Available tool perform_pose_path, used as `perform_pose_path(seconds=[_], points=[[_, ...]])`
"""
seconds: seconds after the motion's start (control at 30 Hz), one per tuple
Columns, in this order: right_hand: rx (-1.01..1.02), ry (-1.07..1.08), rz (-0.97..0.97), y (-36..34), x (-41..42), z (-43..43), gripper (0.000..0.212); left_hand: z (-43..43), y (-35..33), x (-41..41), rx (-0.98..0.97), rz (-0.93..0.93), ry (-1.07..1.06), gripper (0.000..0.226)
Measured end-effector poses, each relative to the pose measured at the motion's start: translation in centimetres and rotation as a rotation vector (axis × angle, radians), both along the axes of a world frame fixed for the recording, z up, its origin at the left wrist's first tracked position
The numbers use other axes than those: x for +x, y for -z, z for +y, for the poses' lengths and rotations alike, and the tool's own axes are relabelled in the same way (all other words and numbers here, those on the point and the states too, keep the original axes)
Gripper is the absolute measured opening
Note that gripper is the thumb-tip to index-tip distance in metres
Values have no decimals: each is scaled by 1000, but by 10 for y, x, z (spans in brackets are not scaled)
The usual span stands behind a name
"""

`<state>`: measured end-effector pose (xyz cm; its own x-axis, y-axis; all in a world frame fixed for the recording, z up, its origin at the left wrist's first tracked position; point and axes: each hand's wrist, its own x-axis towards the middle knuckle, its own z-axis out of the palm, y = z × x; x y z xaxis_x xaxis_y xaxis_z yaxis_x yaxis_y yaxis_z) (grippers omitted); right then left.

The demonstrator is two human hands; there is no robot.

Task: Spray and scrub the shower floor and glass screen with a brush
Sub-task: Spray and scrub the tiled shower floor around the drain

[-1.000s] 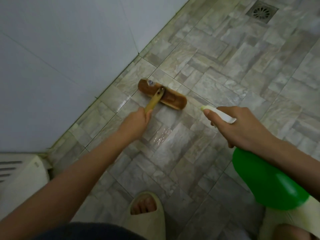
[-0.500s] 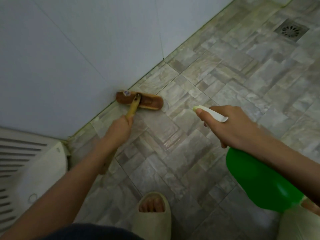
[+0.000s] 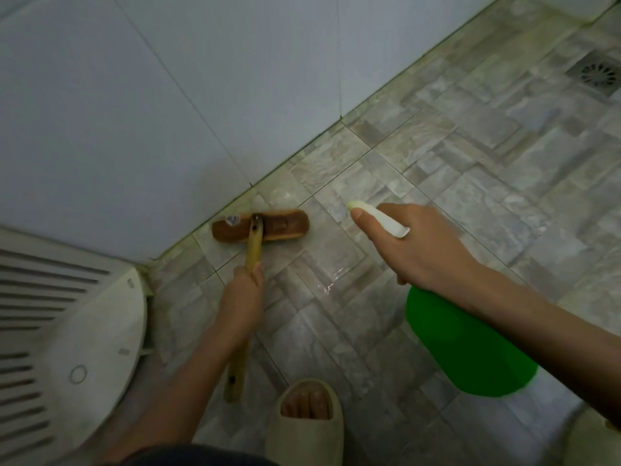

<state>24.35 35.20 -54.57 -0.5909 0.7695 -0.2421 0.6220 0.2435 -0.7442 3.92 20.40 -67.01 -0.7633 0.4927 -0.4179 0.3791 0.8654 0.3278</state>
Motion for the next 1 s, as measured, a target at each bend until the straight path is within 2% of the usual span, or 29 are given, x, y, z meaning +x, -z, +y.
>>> perform_pose_path(seconds=[0.13, 0.33, 0.53, 0.67, 0.73, 0.83, 0.93, 1.0], points=[[-16, 0, 26, 1, -8, -1, 56, -59, -14, 40, 40, -23, -90, 41], [-22, -36, 22, 8, -12, -10, 58, 29, 4, -24, 43, -66, -259, 55], [-69, 30, 7, 12, 10, -16, 55, -22, -16, 45, 153, -101, -303, 36], [-21, 108, -7, 6, 20, -21, 55, 28, -7, 7, 225, -137, -407, 45], [0, 152, -22, -1, 24, -28, 63, 58, 2, -6, 282, -201, -466, 47], [-27, 252, -16, -15, 28, -35, 75, 77, 5, 3, 294, -225, -410, 44], [-63, 303, 2, -29, 30, -39, 64, 61, 3, 12, 294, -170, -354, 42], [-82, 291, 28, -34, 27, -42, 63, 50, 7, 12, 301, -133, -364, 44]])
